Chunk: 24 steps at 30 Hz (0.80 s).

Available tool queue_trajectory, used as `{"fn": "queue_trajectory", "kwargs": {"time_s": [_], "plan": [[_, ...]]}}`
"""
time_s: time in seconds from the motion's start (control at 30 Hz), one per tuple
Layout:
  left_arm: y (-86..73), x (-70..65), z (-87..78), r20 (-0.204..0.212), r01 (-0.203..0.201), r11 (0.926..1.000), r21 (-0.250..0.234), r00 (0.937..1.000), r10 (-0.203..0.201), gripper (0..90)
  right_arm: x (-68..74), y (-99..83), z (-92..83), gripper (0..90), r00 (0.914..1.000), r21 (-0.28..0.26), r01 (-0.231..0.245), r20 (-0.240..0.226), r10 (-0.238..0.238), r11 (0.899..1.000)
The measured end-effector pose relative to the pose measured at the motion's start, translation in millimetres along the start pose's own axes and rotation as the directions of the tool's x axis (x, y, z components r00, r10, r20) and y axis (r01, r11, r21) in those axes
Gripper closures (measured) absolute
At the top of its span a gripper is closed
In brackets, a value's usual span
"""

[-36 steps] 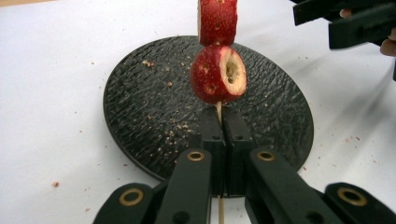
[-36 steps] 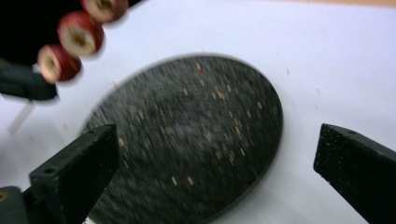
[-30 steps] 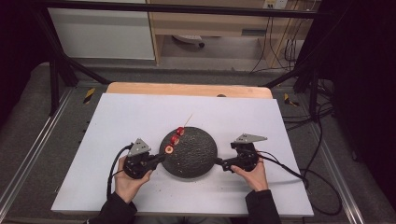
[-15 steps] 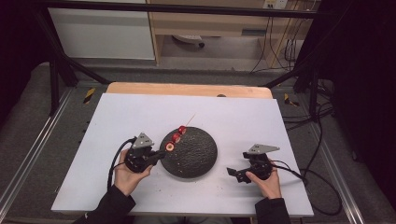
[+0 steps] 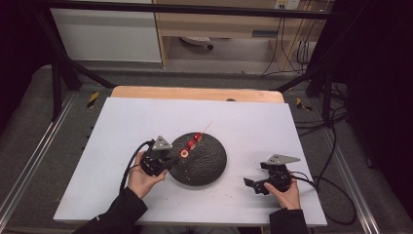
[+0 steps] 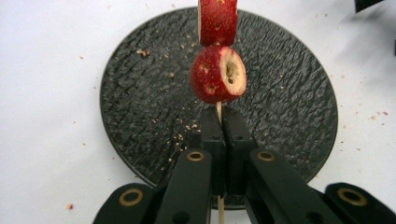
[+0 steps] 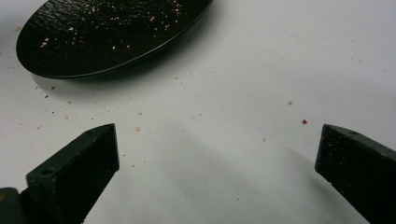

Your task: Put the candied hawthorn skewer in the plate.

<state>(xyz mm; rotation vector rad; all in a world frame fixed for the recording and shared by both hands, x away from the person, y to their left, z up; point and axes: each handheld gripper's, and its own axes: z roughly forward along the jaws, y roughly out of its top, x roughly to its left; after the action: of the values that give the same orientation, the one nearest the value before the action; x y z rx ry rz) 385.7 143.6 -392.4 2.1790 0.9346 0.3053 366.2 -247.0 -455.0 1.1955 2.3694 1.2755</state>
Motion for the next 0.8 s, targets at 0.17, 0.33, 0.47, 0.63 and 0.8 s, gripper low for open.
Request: {"fn": "queue_trajectory", "kwargs": {"time_s": [0.17,0.33,0.47,0.63,0.8], "plan": [[0.5,-1.7,11.6,-0.009,0.004,0.9993,0.036,1.0,-0.003,88.4,-0.8,-0.8,-0.8,0.6,1.0,-0.004,0.001,0.001,-0.001,1.0],[0.8,-4.6,20.5,-0.024,-0.001,0.9968,0.079,0.9997,0.003,88.4,-1.3,-1.8,-1.7,0.6,0.9998,-0.013,-0.014,-0.012,0.014,1.0],[-0.8,-6.3,28.5,-0.041,-0.005,0.9933,0.115,0.9991,0.01,88.4,-2.6,-2.0,-2.3,0.6,0.9999,-0.016,-0.009,-0.012,0.009,1.0],[-2.5,-7.3,35.7,-0.049,-0.004,0.9884,0.152,0.9987,0.012,88.4,-2.6,-1.8,-1.8,0.6,0.9998,-0.019,-0.014,-0.013,0.014,1.0],[-2.5,-8.2,40.2,-0.06,0.001,0.9847,0.175,0.9981,0.01,88.4,-2.3,-2.1,-1.3,0.6,0.9998,-0.012,-0.013,-0.012,0.013,1.0]]}}
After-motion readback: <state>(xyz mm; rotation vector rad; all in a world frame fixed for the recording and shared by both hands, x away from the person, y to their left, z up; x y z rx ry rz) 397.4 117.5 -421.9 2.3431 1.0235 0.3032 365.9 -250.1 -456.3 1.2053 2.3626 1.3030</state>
